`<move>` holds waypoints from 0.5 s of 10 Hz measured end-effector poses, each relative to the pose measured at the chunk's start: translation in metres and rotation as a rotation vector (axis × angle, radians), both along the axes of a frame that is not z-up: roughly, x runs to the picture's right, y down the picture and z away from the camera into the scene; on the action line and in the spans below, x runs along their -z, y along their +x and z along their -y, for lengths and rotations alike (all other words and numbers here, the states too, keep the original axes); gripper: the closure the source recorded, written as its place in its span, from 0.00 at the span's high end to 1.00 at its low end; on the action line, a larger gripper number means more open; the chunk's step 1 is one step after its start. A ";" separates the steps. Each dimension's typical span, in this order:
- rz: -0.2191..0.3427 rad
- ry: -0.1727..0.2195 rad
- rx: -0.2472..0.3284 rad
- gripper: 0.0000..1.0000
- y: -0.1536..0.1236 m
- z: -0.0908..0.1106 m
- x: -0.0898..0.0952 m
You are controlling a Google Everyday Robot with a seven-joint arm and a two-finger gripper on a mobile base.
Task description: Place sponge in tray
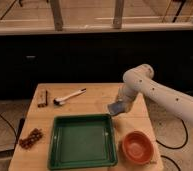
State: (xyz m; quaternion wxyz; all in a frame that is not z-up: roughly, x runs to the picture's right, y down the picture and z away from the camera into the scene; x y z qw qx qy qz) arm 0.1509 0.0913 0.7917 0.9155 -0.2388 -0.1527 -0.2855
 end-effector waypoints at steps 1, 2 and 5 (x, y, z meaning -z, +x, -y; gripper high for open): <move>0.005 -0.003 0.010 0.00 -0.003 -0.004 0.002; 0.011 -0.003 0.019 0.00 -0.005 -0.005 0.003; 0.027 -0.006 0.042 0.00 -0.011 -0.011 0.005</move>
